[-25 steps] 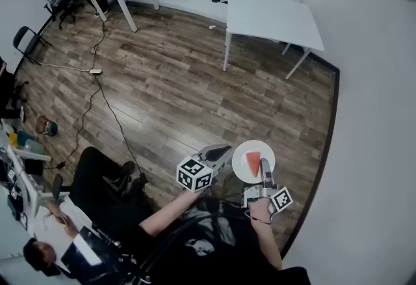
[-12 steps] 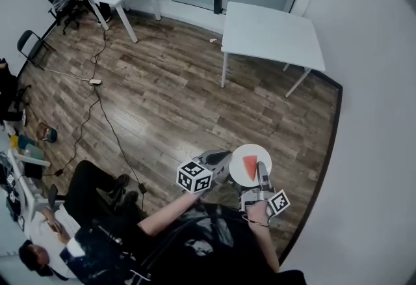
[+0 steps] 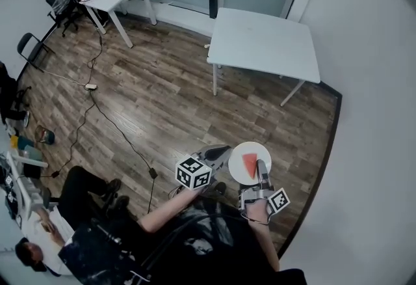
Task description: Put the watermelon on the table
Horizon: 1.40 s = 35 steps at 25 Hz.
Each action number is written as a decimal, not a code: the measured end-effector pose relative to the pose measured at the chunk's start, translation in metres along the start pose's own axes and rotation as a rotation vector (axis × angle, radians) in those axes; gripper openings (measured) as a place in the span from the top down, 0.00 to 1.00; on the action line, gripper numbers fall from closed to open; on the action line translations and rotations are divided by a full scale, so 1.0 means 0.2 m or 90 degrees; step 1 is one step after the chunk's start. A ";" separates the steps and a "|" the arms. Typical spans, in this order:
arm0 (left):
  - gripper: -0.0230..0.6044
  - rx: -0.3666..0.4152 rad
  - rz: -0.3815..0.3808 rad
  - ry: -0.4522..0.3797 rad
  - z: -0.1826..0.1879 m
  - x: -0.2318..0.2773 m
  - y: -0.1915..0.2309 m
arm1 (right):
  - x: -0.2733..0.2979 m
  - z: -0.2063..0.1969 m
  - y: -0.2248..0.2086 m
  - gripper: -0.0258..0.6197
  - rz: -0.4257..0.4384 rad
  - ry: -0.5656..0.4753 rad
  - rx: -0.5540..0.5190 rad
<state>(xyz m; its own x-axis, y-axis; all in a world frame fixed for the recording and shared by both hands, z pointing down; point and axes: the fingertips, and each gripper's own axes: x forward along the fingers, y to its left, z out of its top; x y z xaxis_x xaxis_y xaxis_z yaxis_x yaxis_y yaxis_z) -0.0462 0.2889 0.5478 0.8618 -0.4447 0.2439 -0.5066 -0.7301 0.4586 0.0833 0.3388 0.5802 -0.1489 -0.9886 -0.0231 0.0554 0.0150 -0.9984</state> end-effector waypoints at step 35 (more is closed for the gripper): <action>0.96 -0.064 -0.032 0.018 0.79 1.08 1.24 | 1.71 0.58 -0.08 0.93 -0.038 -0.019 -0.009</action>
<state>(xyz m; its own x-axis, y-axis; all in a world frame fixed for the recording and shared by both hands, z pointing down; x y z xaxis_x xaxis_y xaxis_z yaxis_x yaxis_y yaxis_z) 0.0109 -0.0699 0.5788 0.8874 -0.3923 0.2419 -0.4582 -0.6947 0.5545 0.1455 -0.0177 0.5950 -0.1220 -0.9918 0.0382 0.0330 -0.0425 -0.9986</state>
